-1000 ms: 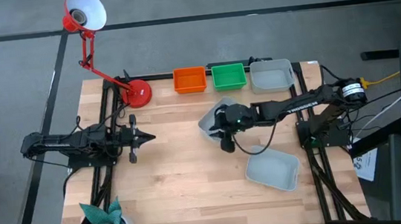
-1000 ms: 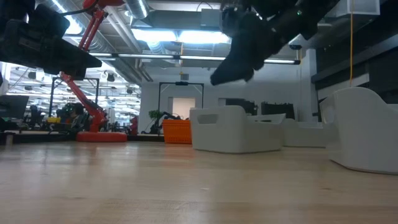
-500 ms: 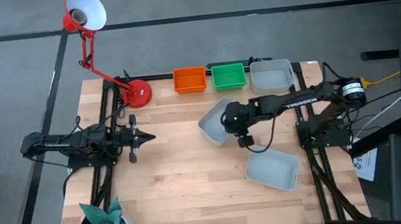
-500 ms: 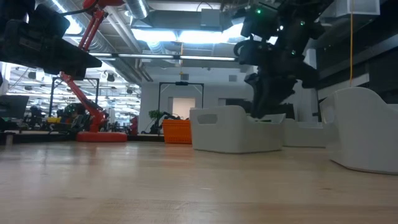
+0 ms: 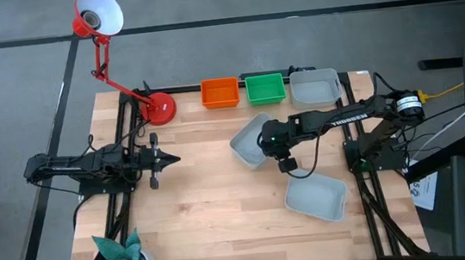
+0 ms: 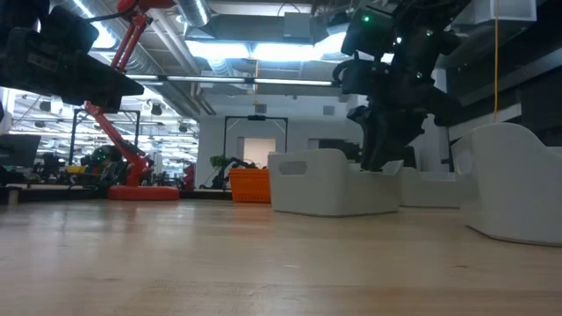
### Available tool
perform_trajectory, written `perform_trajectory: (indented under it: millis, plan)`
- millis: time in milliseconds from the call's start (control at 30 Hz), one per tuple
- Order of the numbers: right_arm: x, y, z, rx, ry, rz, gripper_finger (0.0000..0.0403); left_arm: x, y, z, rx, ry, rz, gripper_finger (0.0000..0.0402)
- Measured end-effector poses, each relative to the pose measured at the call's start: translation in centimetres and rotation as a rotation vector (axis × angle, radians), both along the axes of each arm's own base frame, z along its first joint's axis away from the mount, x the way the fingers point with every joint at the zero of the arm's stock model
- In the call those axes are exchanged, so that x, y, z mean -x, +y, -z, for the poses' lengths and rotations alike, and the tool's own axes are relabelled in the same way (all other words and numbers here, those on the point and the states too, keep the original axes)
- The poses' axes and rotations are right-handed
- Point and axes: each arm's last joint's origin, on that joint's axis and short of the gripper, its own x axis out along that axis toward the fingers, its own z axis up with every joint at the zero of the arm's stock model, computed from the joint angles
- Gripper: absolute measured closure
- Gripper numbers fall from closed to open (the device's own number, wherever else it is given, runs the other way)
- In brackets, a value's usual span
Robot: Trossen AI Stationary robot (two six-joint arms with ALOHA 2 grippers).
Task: Stack baskets by color
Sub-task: Stack the middle gray bin on the top gray bin
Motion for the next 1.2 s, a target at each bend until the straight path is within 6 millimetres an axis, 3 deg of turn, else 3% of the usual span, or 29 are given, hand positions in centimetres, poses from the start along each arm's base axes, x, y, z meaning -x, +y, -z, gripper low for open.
perform_trajectory:
  millis: [500,600,767,1200]
  plan:
    - [-1.1,-0.1,4.5,-0.005,0.142,0.002,0.0296,0.0,0.0,0.0,0.000,0.000,0.000,0.0401]
    - [-1.2,-0.1,4.3,-0.006,0.128,0.004,0.0314,0.0,0.0,0.0,0.000,0.000,0.000,0.0401]
    - [-1.0,0.2,4.3,-0.040,0.150,-0.007,0.0391,0.0,0.0,0.0,0.000,0.000,0.000,0.0401]
    - [-1.4,0.4,3.8,0.022,0.132,0.000,0.0401,0.0,0.0,0.0,0.000,0.000,0.000,0.0401]
